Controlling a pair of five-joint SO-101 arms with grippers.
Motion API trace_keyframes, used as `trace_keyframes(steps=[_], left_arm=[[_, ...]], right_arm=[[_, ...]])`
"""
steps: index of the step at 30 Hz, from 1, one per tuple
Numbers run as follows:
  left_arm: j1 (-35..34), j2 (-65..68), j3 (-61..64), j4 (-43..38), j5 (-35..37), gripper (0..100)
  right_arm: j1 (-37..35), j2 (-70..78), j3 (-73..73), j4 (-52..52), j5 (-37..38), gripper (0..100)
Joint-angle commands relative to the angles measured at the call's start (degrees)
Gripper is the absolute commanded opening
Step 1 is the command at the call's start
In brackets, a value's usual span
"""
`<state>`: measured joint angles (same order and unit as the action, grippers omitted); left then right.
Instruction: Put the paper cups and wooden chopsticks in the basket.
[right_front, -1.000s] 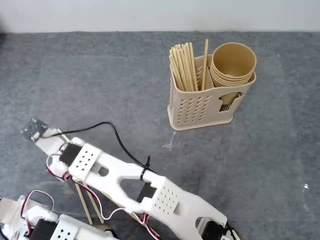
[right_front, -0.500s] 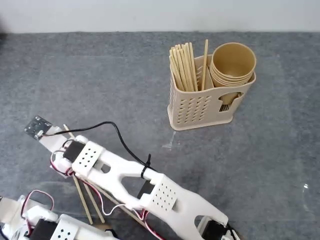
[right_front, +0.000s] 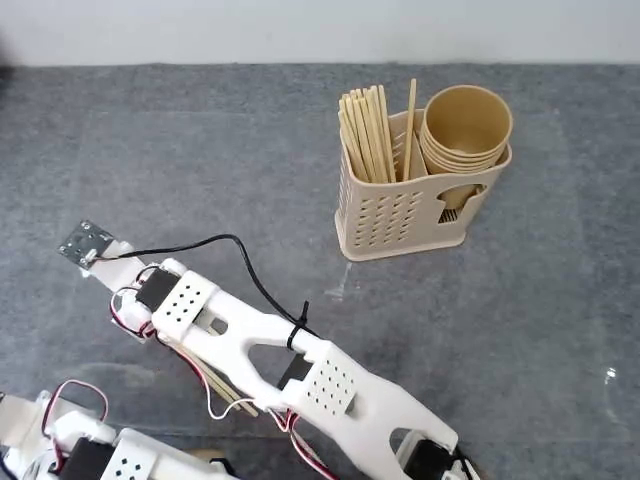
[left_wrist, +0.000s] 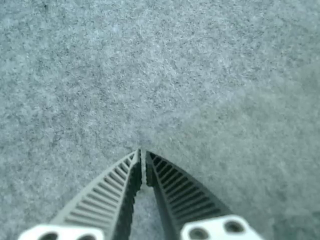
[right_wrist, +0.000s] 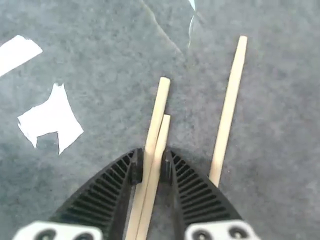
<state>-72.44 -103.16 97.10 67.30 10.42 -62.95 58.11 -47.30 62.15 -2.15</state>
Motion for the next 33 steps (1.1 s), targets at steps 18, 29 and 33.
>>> trace_keyframes(steps=[18, 29, 33], left_arm=[[-0.3, -0.5, -0.6, 0.3, -0.4, 1], [-0.3, -0.5, -0.6, 0.3, -0.4, 1], [-0.3, -0.5, -0.6, 0.3, -0.4, 1]], right_arm=[[0.4, -4.9, -15.9, 17.9, 1.0, 3.5], [0.3, -2.9, -29.2, 30.4, 1.0, 4.2], [-0.7, 2.2, -26.5, 30.8, 1.0, 12.7]])
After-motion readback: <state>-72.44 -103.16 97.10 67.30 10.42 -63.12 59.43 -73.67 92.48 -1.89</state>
